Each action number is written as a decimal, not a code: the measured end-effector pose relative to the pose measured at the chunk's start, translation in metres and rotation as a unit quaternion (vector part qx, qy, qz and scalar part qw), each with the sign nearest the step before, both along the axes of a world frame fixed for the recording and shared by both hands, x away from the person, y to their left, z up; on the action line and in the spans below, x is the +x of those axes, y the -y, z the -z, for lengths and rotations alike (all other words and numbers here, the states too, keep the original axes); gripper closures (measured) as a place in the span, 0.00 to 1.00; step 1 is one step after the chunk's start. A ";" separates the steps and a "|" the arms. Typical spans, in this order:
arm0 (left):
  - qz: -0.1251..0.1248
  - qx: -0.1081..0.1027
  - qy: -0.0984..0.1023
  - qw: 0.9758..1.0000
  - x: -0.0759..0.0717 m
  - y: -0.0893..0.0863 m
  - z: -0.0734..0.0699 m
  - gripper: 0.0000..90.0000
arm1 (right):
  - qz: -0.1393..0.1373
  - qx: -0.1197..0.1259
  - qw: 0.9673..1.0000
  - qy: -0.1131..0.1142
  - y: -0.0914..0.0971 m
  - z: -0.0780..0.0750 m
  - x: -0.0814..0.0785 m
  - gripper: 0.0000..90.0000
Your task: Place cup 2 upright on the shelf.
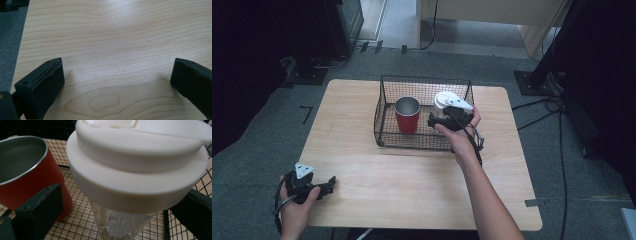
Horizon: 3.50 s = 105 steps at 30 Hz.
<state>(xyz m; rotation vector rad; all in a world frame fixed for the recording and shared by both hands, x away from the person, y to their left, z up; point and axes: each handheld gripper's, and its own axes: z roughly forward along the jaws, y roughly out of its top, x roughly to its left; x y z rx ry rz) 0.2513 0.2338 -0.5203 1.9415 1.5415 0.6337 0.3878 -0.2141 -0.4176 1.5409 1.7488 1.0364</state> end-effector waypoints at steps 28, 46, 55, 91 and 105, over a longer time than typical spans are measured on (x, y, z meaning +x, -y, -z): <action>0.000 0.000 0.000 1.000 0.000 0.000 0.000 0.00 | -0.046 -0.018 0.997 0.056 0.025 -0.021 -0.073 0.01; 0.000 0.000 0.000 1.000 0.000 0.000 0.000 0.00 | -0.045 -0.023 0.996 0.070 0.069 -0.015 -0.120 0.01; 0.000 0.000 0.000 1.000 0.000 0.000 0.000 0.00 | -0.026 -0.024 0.997 0.066 0.099 -0.001 -0.138 0.01; 0.000 0.000 0.000 1.000 0.000 0.000 0.000 0.00 | 0.058 -0.032 0.998 -0.013 0.190 0.096 -0.189 0.01; 0.000 0.000 0.000 1.000 0.000 0.000 0.000 0.00 | 0.059 -0.050 0.995 -0.067 0.201 0.109 -0.187 0.01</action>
